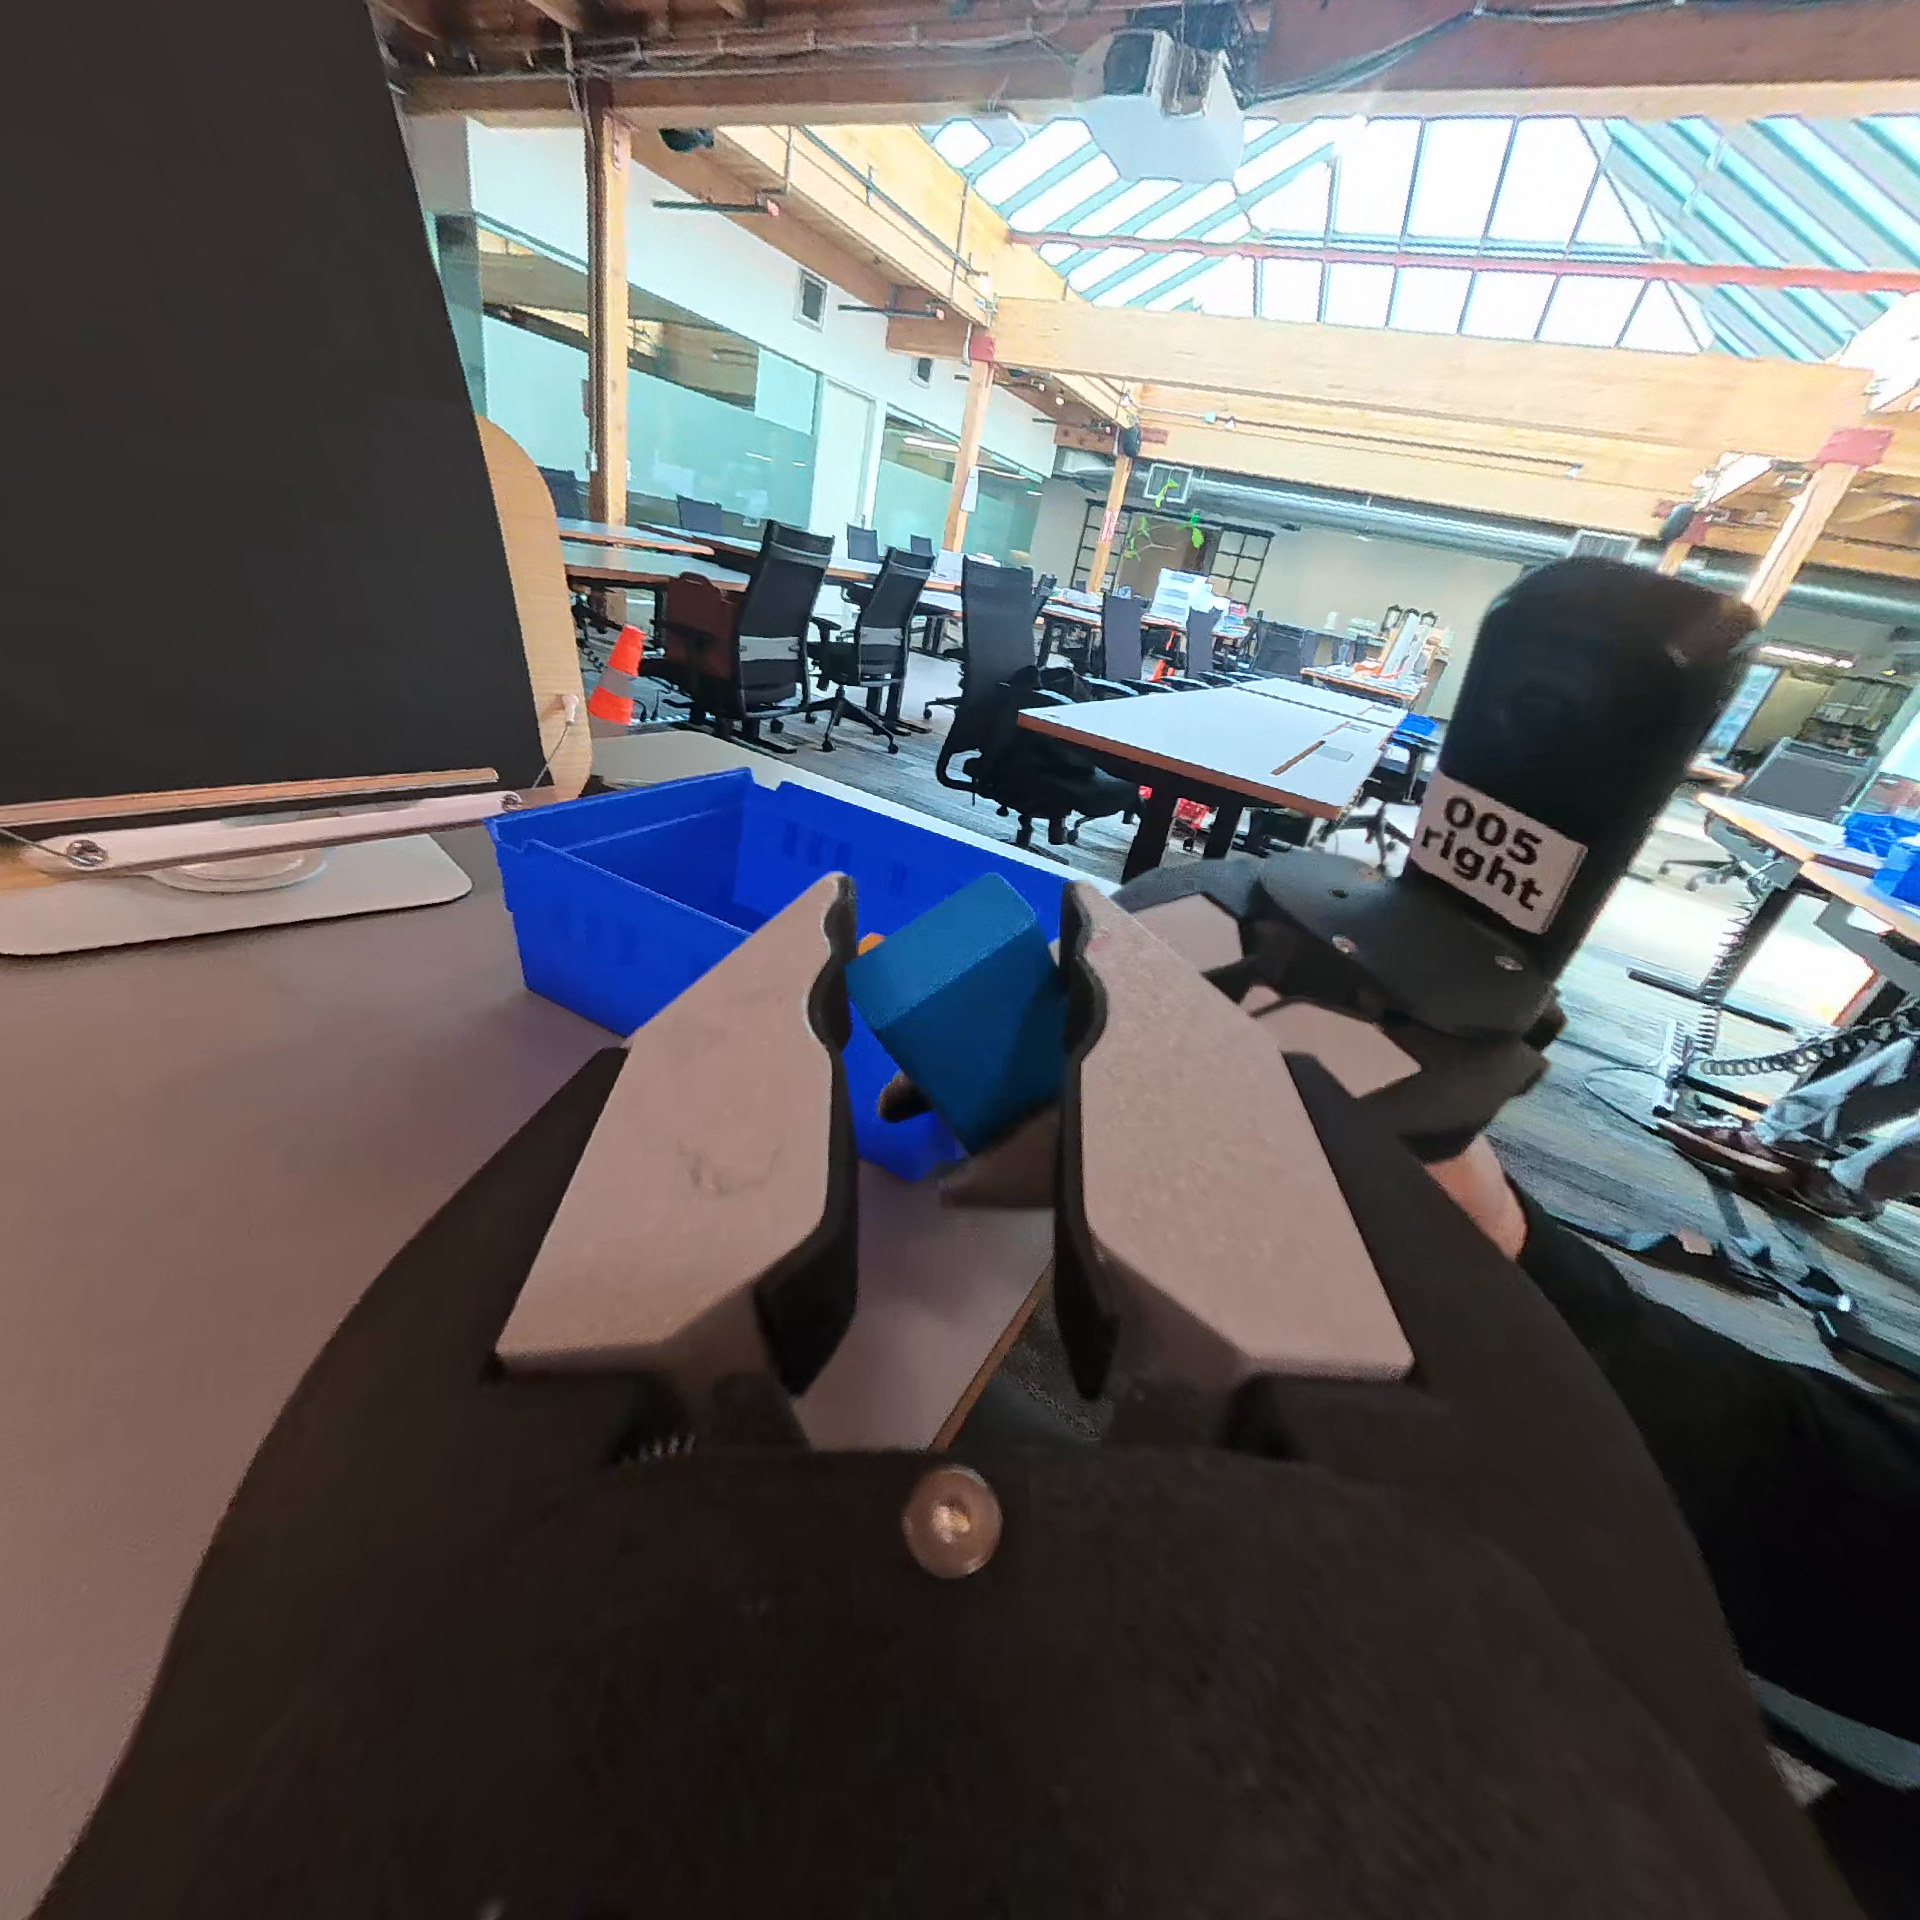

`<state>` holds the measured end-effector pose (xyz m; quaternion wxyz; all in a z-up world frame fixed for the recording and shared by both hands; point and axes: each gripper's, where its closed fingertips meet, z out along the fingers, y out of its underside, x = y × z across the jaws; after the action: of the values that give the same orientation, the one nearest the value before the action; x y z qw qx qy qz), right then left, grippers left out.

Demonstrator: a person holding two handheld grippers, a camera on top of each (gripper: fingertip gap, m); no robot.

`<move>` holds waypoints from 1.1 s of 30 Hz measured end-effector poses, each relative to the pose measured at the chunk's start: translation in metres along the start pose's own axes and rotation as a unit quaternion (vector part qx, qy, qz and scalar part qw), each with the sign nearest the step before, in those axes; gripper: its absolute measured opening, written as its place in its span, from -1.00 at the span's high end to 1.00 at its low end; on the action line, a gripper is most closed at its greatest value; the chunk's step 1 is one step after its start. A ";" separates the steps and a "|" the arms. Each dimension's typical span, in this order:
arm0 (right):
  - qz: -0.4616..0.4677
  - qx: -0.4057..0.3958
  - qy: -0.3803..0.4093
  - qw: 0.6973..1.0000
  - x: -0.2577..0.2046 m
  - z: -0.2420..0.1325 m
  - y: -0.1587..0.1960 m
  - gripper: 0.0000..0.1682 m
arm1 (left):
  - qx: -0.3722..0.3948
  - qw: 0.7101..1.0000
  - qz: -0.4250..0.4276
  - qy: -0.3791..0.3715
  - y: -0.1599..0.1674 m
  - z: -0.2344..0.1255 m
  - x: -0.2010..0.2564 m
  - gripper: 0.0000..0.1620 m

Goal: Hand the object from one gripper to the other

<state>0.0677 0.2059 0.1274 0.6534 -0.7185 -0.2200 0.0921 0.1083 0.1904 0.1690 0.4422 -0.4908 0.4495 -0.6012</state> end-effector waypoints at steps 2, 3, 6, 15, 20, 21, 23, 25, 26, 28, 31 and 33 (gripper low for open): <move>0.000 -0.005 0.001 1.000 0.003 -0.003 -0.001 0.84 | -0.007 1.000 -0.010 0.014 0.000 -0.002 0.002 0.53; 0.008 -0.007 -0.007 1.000 0.003 -0.005 -0.001 0.84 | -0.015 1.000 -0.016 0.019 0.001 -0.004 0.000 0.53; 0.056 -0.002 -0.001 0.998 0.016 -0.010 0.000 0.85 | -0.020 1.000 0.016 0.018 -0.001 -0.014 -0.011 0.45; 0.107 -0.030 0.010 0.994 0.058 -0.029 0.017 0.85 | -0.157 0.962 0.220 -0.028 0.056 -0.013 -0.035 0.32; 0.113 -0.044 -0.008 0.993 0.071 -0.033 0.031 0.85 | -0.143 0.962 0.230 -0.038 0.062 0.001 -0.029 0.51; 0.113 -0.048 -0.010 0.992 0.073 -0.033 0.034 0.84 | -0.152 0.960 0.234 -0.029 0.064 0.003 -0.026 0.47; 0.111 -0.053 -0.018 0.992 0.075 -0.033 0.038 0.85 | -0.179 0.954 0.240 -0.011 0.070 0.003 -0.022 0.41; 0.114 -0.058 -0.018 0.992 0.078 -0.035 0.043 0.84 | -0.202 0.951 0.233 0.012 0.079 0.001 -0.018 0.37; 0.116 -0.057 -0.013 0.992 0.081 -0.037 0.046 0.84 | -0.212 0.952 0.221 0.015 0.082 0.001 -0.019 0.33; 0.130 -0.064 -0.018 0.989 0.081 -0.041 0.053 0.85 | -0.219 0.955 0.201 0.024 0.084 0.001 -0.021 0.31; 0.130 -0.046 -0.022 0.990 0.081 -0.046 0.039 0.85 | -0.228 0.951 0.210 0.001 0.084 0.001 -0.030 0.30; 0.117 -0.047 -0.036 0.991 0.069 -0.050 0.028 0.85 | -0.229 0.948 0.222 0.002 0.085 0.001 -0.025 0.29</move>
<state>0.1554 0.1902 0.1174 0.5955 -0.7653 -0.1618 0.1831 0.1203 0.1968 0.0818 0.4395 -0.4651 0.6735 -0.3700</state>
